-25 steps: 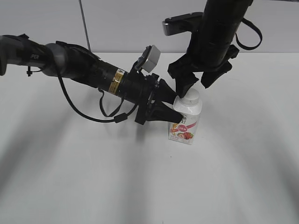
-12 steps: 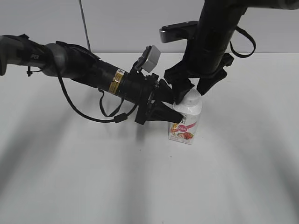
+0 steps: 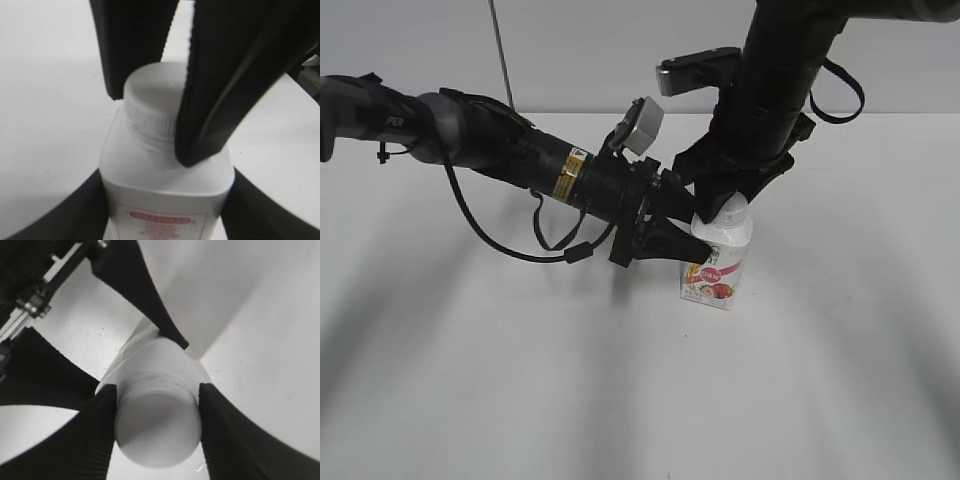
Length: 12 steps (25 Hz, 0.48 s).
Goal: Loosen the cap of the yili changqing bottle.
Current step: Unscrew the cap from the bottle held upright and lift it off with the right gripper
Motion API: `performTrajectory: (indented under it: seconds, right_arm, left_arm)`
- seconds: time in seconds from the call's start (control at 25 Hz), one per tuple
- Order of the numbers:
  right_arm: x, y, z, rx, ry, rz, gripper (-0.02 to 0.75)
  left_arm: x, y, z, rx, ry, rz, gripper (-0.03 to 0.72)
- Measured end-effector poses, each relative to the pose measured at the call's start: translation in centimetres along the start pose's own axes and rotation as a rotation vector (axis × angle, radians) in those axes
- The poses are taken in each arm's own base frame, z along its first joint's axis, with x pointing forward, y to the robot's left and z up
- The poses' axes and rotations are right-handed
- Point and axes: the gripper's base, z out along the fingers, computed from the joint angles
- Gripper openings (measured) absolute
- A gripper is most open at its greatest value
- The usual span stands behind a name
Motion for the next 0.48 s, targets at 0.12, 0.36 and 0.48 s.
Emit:
performTrajectory:
  seconds: [0.12, 0.36, 0.48]
  right_arm:
    - [0.11, 0.05, 0.0, -0.006, 0.011, -0.138, 0.393]
    - [0.34, 0.15, -0.03, -0.029, 0.032, -0.663, 0.393]
    - [0.36, 0.17, -0.04, -0.036, 0.03, -0.908, 0.393]
  left_arm:
    - [0.0, 0.0, 0.0, 0.0, 0.0, 0.0, 0.409]
    - [-0.03, -0.12, 0.16, 0.009, 0.005, 0.018, 0.409]
    - [-0.03, -0.13, 0.16, 0.01, 0.005, 0.021, 0.409]
